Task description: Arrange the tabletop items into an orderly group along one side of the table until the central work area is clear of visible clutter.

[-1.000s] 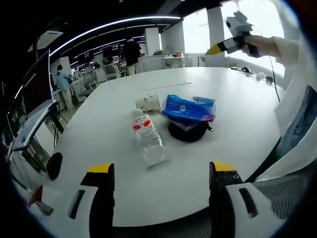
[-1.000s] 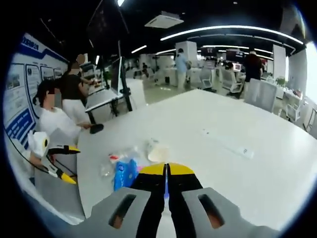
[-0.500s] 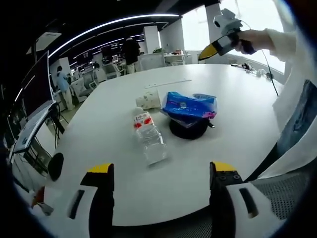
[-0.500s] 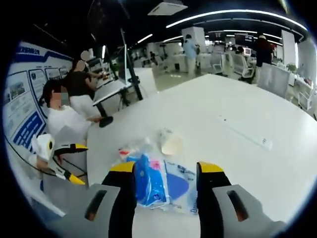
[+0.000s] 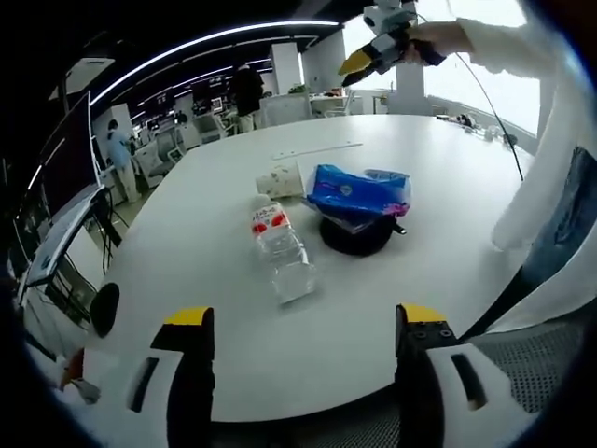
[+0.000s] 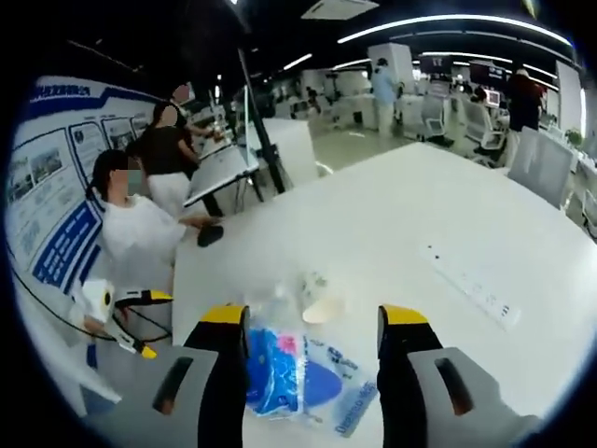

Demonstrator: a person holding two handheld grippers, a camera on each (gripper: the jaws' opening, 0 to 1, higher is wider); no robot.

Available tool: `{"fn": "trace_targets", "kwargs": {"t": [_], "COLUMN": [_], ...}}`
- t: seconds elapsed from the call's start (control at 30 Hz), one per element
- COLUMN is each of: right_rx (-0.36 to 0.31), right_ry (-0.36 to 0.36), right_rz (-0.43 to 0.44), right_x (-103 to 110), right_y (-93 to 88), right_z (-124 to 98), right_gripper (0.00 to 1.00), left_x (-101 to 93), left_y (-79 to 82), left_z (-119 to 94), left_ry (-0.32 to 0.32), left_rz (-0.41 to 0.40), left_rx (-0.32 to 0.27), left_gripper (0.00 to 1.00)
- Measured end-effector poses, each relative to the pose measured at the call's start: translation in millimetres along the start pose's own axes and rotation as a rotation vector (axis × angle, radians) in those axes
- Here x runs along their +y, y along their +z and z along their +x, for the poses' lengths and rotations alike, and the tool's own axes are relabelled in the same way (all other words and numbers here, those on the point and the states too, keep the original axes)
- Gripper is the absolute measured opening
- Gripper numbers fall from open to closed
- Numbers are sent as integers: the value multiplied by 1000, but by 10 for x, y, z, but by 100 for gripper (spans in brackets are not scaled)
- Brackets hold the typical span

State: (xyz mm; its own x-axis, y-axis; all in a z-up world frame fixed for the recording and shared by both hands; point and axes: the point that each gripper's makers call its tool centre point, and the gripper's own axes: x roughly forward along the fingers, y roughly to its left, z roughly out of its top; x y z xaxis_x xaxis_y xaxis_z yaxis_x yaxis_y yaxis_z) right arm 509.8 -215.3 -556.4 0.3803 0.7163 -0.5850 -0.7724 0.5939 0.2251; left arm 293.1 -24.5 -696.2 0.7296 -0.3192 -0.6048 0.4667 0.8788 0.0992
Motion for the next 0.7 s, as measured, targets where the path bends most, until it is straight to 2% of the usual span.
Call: {"fn": "trace_targets", "kwargs": {"t": [0.1, 0.17, 0.23, 0.27, 0.33, 0.4, 0.5, 0.6, 0.7], "right_rx": [21, 31, 65, 102, 160, 169, 160, 181, 194], "right_ry": [4, 19, 35, 51, 55, 47, 54, 64, 73], "right_rz": [-17, 2, 42, 90, 124, 118, 173, 190, 196], "right_x": [-56, -62, -53, -41, -64, -56, -27, 7, 53], "right_y": [74, 92, 2, -121, -314, -426, -540, -654, -716], "right_z": [27, 65, 126, 194, 298, 402, 532, 675, 791], "right_gripper": [52, 52, 54, 54, 53, 53, 53, 54, 54], "left_x": [-2, -8, -15, -16, -11, -4, 13, 20, 17], "left_y": [-20, -32, -36, -41, -51, -53, -64, -60, -67], "left_z": [10, 14, 16, 19, 20, 16, 16, 15, 16], "left_ry": [-2, -4, -7, -8, -7, -3, 4, 9, 9], "left_rz": [-4, 0, 2, 5, 5, 4, 1, 0, -2], "left_rx": [8, 14, 17, 20, 25, 26, 30, 30, 35], "left_gripper": [81, 81, 81, 80, 80, 80, 80, 80, 80]}}
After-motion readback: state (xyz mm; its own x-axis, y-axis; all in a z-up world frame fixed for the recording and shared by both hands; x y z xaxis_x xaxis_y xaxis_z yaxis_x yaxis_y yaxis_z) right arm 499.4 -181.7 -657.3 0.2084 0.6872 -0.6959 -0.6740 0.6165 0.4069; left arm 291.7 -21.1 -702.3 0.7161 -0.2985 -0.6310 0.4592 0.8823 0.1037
